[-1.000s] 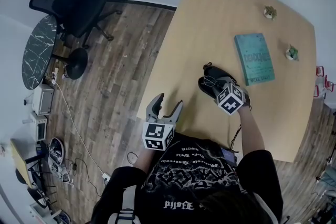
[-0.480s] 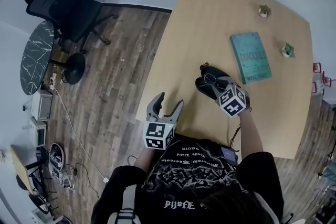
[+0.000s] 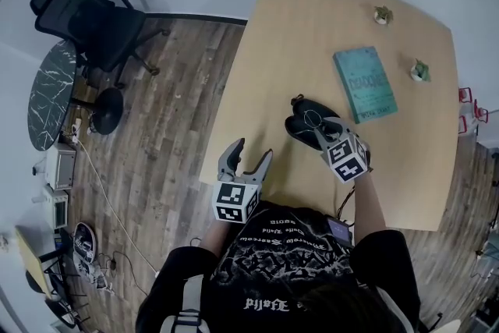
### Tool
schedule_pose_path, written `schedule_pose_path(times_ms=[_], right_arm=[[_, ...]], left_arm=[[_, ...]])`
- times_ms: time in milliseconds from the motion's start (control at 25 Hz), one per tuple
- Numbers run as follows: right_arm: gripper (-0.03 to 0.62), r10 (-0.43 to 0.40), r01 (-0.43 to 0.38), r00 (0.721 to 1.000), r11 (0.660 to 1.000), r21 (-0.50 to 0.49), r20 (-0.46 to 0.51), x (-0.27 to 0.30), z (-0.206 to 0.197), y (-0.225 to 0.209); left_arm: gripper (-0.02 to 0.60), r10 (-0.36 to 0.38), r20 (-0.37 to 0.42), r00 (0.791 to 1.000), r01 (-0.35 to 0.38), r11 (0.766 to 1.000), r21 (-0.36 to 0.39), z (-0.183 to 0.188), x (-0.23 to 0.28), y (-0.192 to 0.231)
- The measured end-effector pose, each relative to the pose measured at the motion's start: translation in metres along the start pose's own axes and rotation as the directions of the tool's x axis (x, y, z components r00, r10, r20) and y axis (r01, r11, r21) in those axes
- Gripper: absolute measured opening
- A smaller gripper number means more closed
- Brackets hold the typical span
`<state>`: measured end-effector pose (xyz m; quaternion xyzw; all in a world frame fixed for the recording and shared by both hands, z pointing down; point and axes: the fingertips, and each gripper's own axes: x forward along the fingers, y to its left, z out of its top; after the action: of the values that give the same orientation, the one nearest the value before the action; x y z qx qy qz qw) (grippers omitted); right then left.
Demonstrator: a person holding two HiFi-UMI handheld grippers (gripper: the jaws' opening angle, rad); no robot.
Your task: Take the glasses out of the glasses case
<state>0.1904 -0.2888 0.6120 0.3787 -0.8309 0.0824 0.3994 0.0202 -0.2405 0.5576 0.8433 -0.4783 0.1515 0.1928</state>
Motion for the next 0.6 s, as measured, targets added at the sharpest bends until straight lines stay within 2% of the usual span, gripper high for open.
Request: schedule_pose_path(times_ms=[360, 600], right_arm=[[0.107, -0.076, 0.070, 0.994, 0.994, 0.079, 0.074, -0.024, 0.006, -0.007], [0.107, -0.110, 0.094, 0.985, 0.988, 0.119, 0.132, -0.040, 0.014, -0.013]], left_arm=[[0.310, -0.056, 0.026, 0.998, 0.056, 0.998, 0.016, 0.011, 0.004, -0.018], [0.310, -0.068, 0.036, 0.997, 0.067, 0.998, 0.019, 0.014, 0.008, -0.024]])
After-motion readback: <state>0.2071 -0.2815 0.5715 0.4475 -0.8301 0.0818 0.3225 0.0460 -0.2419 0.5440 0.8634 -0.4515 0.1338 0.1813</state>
